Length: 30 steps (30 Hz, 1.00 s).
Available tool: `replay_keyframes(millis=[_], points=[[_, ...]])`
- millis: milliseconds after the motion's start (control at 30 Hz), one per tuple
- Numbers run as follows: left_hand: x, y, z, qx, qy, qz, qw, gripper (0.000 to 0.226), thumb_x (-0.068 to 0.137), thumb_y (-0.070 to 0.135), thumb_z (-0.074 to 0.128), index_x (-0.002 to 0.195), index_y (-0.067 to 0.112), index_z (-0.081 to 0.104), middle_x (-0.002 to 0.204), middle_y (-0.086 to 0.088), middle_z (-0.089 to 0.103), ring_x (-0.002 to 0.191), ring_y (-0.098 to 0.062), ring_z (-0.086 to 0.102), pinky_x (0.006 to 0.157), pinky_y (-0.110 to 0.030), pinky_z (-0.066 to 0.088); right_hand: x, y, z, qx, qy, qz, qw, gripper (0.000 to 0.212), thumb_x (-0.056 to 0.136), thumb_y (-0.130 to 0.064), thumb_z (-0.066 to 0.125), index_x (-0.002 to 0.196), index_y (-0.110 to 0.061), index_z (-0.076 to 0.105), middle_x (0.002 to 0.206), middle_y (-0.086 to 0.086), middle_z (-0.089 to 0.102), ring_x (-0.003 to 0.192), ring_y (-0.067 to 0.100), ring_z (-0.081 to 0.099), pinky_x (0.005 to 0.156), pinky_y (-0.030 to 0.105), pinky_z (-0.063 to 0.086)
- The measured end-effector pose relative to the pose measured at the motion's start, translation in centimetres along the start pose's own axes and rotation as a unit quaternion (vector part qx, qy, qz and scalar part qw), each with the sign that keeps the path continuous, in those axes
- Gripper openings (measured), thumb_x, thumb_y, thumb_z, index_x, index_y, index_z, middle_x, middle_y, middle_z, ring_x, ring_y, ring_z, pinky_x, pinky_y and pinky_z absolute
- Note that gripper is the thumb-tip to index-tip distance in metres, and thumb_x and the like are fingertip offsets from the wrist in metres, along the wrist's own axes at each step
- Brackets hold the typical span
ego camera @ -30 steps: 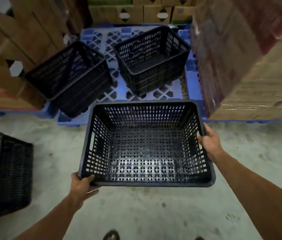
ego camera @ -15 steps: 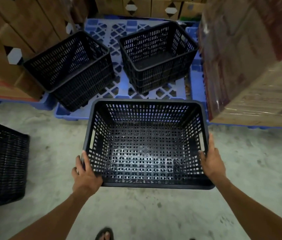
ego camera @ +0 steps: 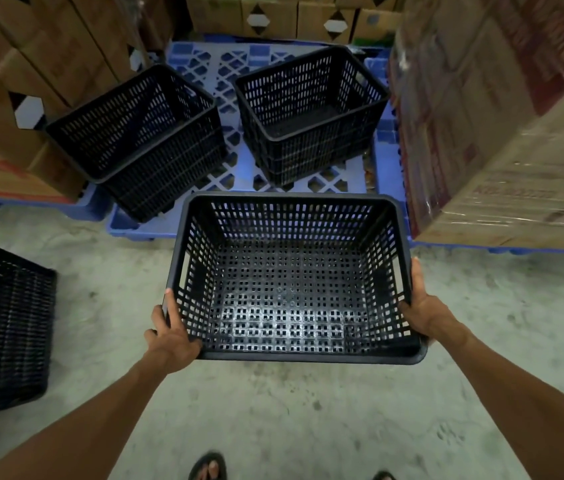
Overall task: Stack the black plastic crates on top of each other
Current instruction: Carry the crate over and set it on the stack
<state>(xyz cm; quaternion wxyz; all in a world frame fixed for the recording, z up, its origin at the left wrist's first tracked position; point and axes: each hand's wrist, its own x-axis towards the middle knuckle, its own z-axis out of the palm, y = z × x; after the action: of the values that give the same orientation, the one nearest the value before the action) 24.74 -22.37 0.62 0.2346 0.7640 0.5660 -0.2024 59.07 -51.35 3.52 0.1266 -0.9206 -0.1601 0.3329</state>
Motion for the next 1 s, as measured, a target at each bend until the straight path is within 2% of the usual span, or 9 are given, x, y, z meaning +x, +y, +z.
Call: replay_keyframes(millis=[100, 233, 333, 500, 600, 667, 733, 833, 1000], points=[[-0.1, 0.0, 0.0, 0.003, 0.009, 0.005, 1.000, 0.122, 0.079, 0.039, 0.065, 0.142, 0.030, -0.039, 0.152, -0.008, -0.003, 0.126, -0.039, 0.036, 0.106, -0.046, 0.035, -0.4, 0.6, 0.7, -0.001, 0.010, 0.002, 1.000, 0.093, 0.098, -0.024, 0.048, 0.149, -0.039, -0.029, 0.121, 0.038, 0.061, 0.112, 0.050, 0.061, 0.100, 0.053, 0.044], [-0.6, 0.6, -0.1, 0.012, 0.017, 0.006, 1.000, 0.122, 0.079, 0.044, 0.066, 0.143, 0.030, -0.036, 0.140, -0.013, 0.016, 0.111, -0.039, 0.049, 0.099, -0.046, 0.043, -0.4, 0.6, 0.5, 0.029, -0.011, 0.008, 0.999, 0.099, 0.097, -0.020, 0.052, 0.147, -0.041, -0.030, 0.129, 0.041, 0.054, 0.119, 0.051, 0.056, 0.104, 0.053, 0.040], [-0.8, 0.2, -0.3, -0.009, 0.014, 0.007, 1.000, 0.122, 0.079, 0.040, 0.069, 0.144, 0.035, -0.035, 0.133, -0.013, 0.021, 0.108, -0.040, 0.050, 0.097, -0.049, 0.046, -0.1, 0.0, 0.8, 0.020, 0.004, 0.016, 1.000, 0.101, 0.095, -0.024, 0.054, 0.146, -0.044, -0.031, 0.128, 0.041, 0.055, 0.117, 0.050, 0.057, 0.103, 0.054, 0.041], [-0.4, 0.7, -0.3, 0.015, 0.004, -0.012, 1.000, 0.126, 0.078, 0.044, 0.068, 0.138, 0.036, -0.042, 0.133, -0.011, 0.018, 0.108, -0.038, 0.047, 0.095, -0.047, 0.044, 0.1, 0.2, 0.9, -0.008, 0.009, 0.028, 1.000, 0.101, 0.094, -0.028, 0.053, 0.142, -0.051, -0.034, 0.130, 0.039, 0.055, 0.114, 0.048, 0.060, 0.104, 0.056, 0.043], [-0.3, 1.3, -0.4, 0.028, -0.004, -0.036, 0.999, 0.127, 0.076, 0.049, 0.066, 0.137, 0.034, -0.044, 0.137, -0.012, 0.014, 0.113, -0.038, 0.041, 0.098, -0.045, 0.039, -0.3, 0.2, 0.7, -0.056, 0.010, 0.031, 0.998, 0.102, 0.094, -0.033, 0.054, 0.141, -0.049, -0.036, 0.129, 0.030, 0.059, 0.111, 0.042, 0.063, 0.100, 0.055, 0.046], [-0.3, 1.2, -0.4, 0.018, -0.006, -0.024, 1.000, 0.127, 0.076, 0.050, 0.067, 0.137, 0.036, -0.044, 0.142, -0.012, 0.012, 0.119, -0.040, 0.039, 0.102, -0.047, 0.038, -0.8, 0.2, 0.7, -0.089, 0.034, 0.026, 0.995, 0.103, 0.093, -0.038, 0.056, 0.145, -0.044, -0.034, 0.136, 0.022, 0.053, 0.112, 0.040, 0.061, 0.093, 0.052, 0.048], [-0.6, 0.5, -0.5, -0.013, -0.003, -0.003, 1.000, 0.124, 0.079, 0.047, 0.067, 0.138, 0.038, -0.041, 0.146, -0.012, 0.009, 0.124, -0.042, 0.037, 0.106, -0.050, 0.037, -1.4, 0.2, 1.2, -0.108, 0.055, 0.017, 0.993, 0.105, 0.092, -0.040, 0.059, 0.149, -0.036, -0.030, 0.144, 0.019, 0.041, 0.116, 0.041, 0.057, 0.089, 0.051, 0.047], [-1.6, -0.1, -0.6, -0.071, 0.010, 0.024, 0.997, 0.112, 0.083, 0.043, 0.064, 0.144, 0.042, -0.030, 0.149, -0.008, 0.007, 0.127, -0.041, 0.033, 0.108, -0.054, 0.035, -2.7, -0.5, 2.4, -0.144, 0.087, -0.008, 0.986, 0.108, 0.088, -0.046, 0.062, 0.155, -0.022, -0.020, 0.153, 0.017, 0.026, 0.129, 0.040, 0.042, 0.102, 0.053, 0.042], [-4.0, -0.3, -2.1, -0.027, 0.051, 0.041, 0.997, 0.085, 0.088, 0.052, 0.052, 0.153, 0.037, -0.002, 0.157, -0.007, 0.002, 0.139, -0.035, 0.022, 0.106, -0.055, 0.036, -5.2, -5.3, 3.2, -0.247, 0.113, -0.105, 0.957, 0.100, 0.088, -0.061, 0.053, 0.155, -0.035, -0.016, 0.165, 0.013, 0.005, 0.149, 0.036, 0.014, 0.116, 0.056, 0.022]])
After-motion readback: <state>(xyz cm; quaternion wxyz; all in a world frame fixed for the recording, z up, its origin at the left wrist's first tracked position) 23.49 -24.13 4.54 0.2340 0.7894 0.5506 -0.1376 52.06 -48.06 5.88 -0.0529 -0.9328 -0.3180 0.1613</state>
